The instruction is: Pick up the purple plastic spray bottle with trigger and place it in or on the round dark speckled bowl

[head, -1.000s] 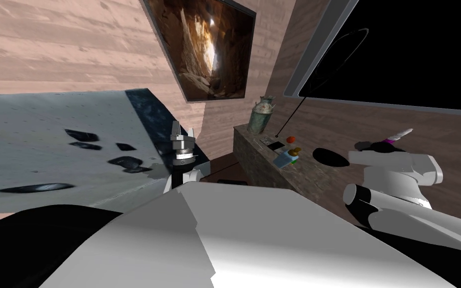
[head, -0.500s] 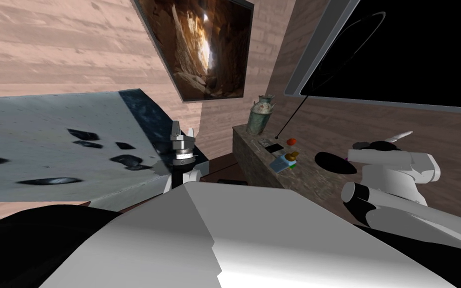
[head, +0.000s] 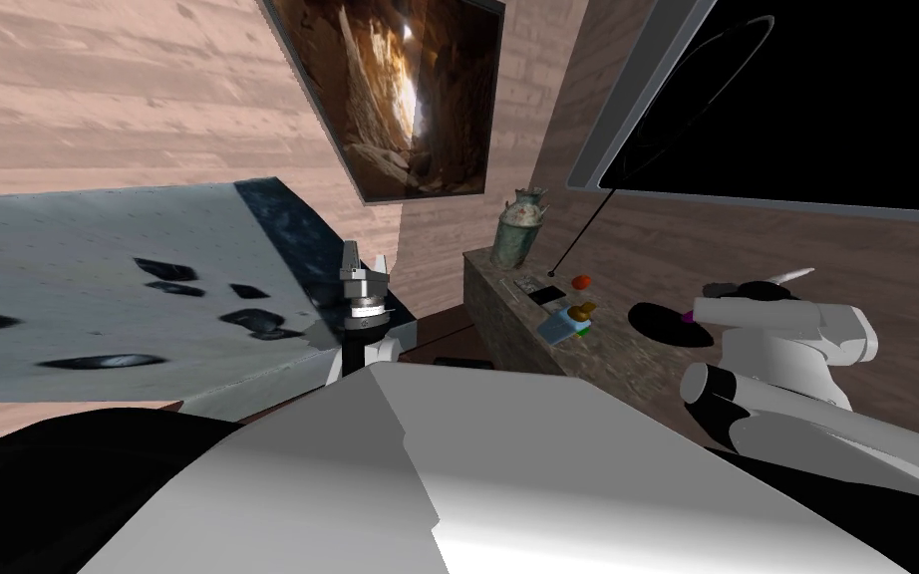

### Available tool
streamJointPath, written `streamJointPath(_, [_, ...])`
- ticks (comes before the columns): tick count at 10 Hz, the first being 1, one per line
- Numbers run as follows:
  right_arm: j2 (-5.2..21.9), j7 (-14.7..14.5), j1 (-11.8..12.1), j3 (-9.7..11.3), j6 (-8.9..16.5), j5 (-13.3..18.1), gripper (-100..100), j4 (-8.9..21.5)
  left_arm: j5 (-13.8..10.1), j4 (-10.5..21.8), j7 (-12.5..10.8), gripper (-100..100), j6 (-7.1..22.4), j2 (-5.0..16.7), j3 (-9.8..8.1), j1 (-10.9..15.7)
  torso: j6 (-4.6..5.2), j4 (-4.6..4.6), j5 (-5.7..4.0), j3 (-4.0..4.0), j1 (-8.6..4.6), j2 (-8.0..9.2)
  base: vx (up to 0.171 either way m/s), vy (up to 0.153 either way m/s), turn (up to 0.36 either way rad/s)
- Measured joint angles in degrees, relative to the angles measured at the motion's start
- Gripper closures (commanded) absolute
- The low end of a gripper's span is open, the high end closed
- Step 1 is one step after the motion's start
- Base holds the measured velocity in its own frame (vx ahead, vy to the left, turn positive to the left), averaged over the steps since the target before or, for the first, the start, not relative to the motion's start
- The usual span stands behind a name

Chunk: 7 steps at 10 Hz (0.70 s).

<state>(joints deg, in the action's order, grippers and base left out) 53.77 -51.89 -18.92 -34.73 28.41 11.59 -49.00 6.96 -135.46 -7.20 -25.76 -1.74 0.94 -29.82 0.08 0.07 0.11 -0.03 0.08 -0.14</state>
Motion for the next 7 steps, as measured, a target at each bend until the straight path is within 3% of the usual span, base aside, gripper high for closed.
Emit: streamJointPath(7, [3.45,-5.20,-3.26,-1.93,6.56,-2.57,-100,-1.68,0.00,0.00,0.00,0,0.00,0.00,0.00,0.00,0.00,0.03,0.01,0.08,0.01,0.13,-0.044,-0.010,0.054])
